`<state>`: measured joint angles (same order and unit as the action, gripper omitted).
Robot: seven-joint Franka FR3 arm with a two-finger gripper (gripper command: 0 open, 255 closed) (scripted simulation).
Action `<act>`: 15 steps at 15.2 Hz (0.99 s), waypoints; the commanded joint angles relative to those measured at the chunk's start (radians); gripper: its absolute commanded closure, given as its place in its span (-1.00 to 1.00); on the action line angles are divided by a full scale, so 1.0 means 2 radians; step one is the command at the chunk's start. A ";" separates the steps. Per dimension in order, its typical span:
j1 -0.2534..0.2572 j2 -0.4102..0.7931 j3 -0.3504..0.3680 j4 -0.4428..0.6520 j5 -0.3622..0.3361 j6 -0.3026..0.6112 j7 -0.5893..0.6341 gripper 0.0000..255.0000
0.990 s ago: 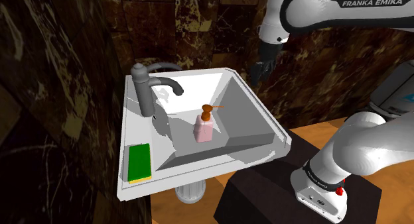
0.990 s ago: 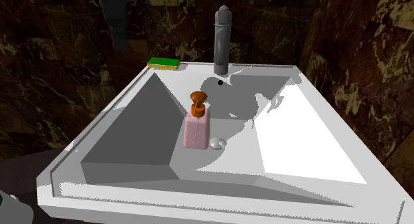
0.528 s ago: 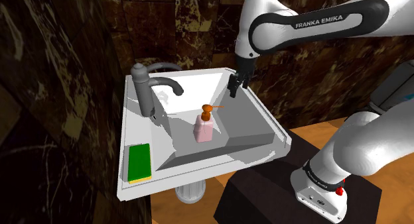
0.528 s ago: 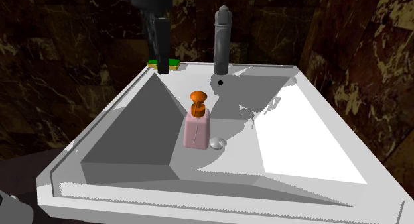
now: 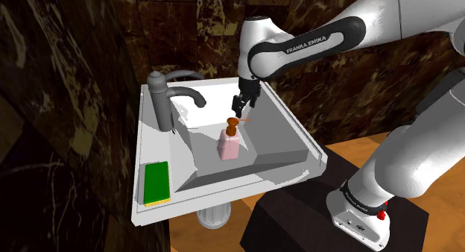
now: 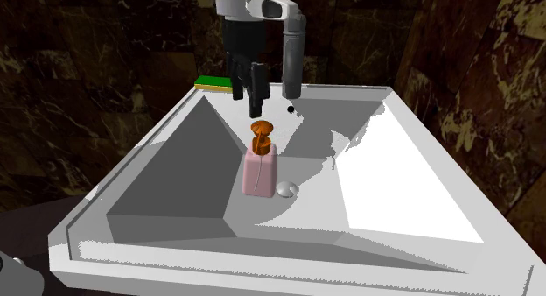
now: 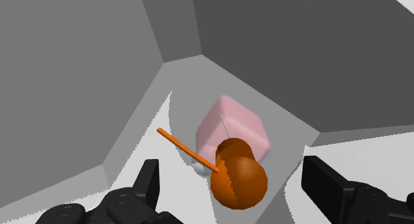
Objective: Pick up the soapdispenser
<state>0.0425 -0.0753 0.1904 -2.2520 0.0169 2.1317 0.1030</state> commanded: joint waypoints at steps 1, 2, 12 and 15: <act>0.001 0.041 0.003 0.020 -0.012 0.023 0.007 -1.00; 0.003 0.060 0.005 0.031 -0.018 0.031 0.012 -1.00; 0.011 0.141 0.005 0.049 -0.045 0.093 0.031 -1.00; 0.011 0.143 0.005 0.048 -0.046 0.097 0.032 1.00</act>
<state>0.0646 0.2094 0.2001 -2.1563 -0.0735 2.3234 0.1664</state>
